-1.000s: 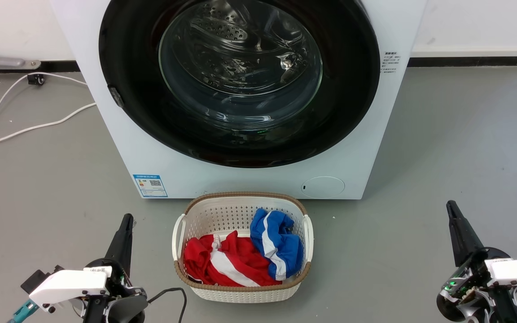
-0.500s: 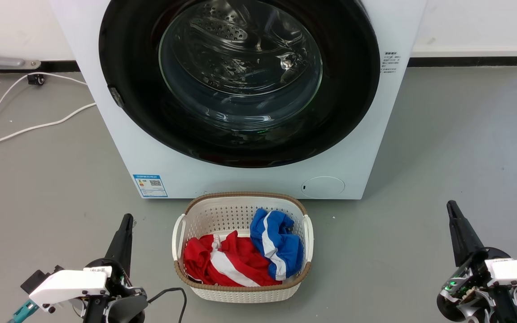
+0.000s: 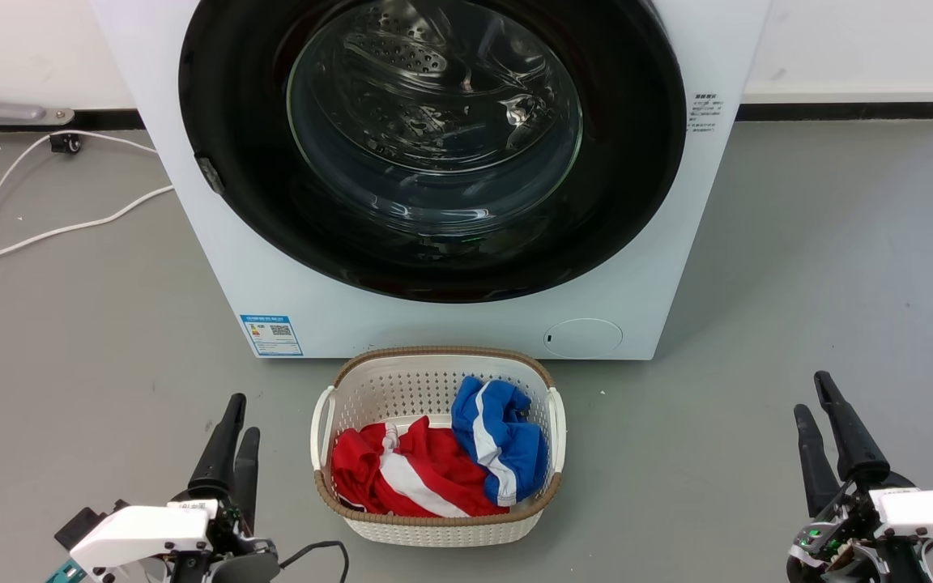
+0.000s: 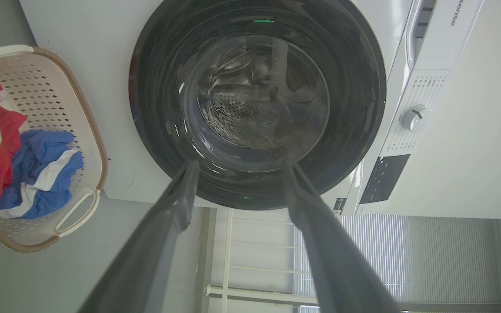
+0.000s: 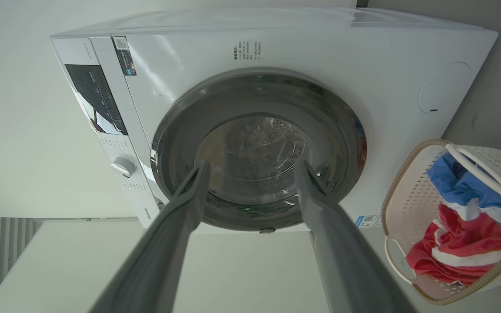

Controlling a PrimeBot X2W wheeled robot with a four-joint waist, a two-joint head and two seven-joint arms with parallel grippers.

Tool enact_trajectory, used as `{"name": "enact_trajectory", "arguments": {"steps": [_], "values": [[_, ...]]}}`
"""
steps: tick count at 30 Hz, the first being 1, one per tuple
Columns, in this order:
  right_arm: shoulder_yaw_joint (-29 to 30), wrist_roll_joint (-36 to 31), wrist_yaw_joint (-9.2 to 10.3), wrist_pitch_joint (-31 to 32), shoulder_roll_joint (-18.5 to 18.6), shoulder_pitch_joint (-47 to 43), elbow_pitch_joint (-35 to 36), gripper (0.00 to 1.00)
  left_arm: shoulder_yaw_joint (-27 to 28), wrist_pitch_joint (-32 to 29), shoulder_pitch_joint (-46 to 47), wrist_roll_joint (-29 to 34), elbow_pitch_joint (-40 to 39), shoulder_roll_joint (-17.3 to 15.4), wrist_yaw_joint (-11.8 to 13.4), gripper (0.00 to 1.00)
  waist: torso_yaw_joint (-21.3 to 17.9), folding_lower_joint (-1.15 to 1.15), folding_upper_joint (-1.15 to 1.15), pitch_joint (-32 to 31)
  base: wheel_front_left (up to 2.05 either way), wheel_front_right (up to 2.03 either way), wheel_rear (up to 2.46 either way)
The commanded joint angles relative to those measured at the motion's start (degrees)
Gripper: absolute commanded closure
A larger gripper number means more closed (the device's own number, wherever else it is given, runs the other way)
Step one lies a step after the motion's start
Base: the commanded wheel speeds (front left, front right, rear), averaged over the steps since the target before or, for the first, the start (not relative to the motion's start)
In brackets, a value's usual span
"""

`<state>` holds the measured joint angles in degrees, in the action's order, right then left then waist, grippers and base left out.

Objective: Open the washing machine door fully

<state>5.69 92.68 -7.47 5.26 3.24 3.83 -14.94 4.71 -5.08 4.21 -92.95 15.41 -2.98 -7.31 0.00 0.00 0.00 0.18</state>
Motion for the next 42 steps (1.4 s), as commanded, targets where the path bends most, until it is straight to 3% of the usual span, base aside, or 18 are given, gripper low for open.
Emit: {"name": "enact_trajectory", "arguments": {"steps": [1,13,24,25,29,42], "values": [[-0.12,-0.66,-0.01,-0.42,0.09,0.73,1.55,0.00,-0.57,0.48,1.28,0.35,-1.36,-0.16,-0.03,0.00,0.00,0.00,0.00,0.01,0.00,0.00,0.00],[-2.10,-6.99,-0.02,-4.32,1.34,-0.58,4.01,0.00,-3.75,4.36,1.96,4.41,-4.42,-0.21,-0.07,0.00,-0.04,0.00,0.00,0.15,0.00,0.00,0.00],[-2.94,-23.32,-0.02,-7.03,2.20,-0.88,6.10,0.00,-4.41,6.89,2.37,22.06,-7.77,-0.22,-0.09,0.00,-0.01,0.00,0.00,0.35,0.00,0.00,0.00],[-2.95,-28.82,-0.02,-7.45,2.48,-0.93,6.82,0.00,-4.77,7.52,2.45,27.33,-8.34,-0.32,-0.10,0.00,-0.05,0.00,0.00,0.38,0.00,0.00,0.00],[-3.06,-35.41,-0.02,-7.51,1.94,-0.98,7.80,0.00,-5.60,8.33,2.50,34.06,-8.61,-0.98,-0.11,0.00,-0.13,0.00,0.00,0.47,0.00,0.00,0.00],[-3.03,-50.57,-0.02,-7.60,1.03,-2.02,9.67,0.00,-7.49,10.75,2.23,50.08,-7.98,-2.56,0.01,0.00,-0.20,0.00,0.00,0.37,0.00,0.00,0.00]]}}
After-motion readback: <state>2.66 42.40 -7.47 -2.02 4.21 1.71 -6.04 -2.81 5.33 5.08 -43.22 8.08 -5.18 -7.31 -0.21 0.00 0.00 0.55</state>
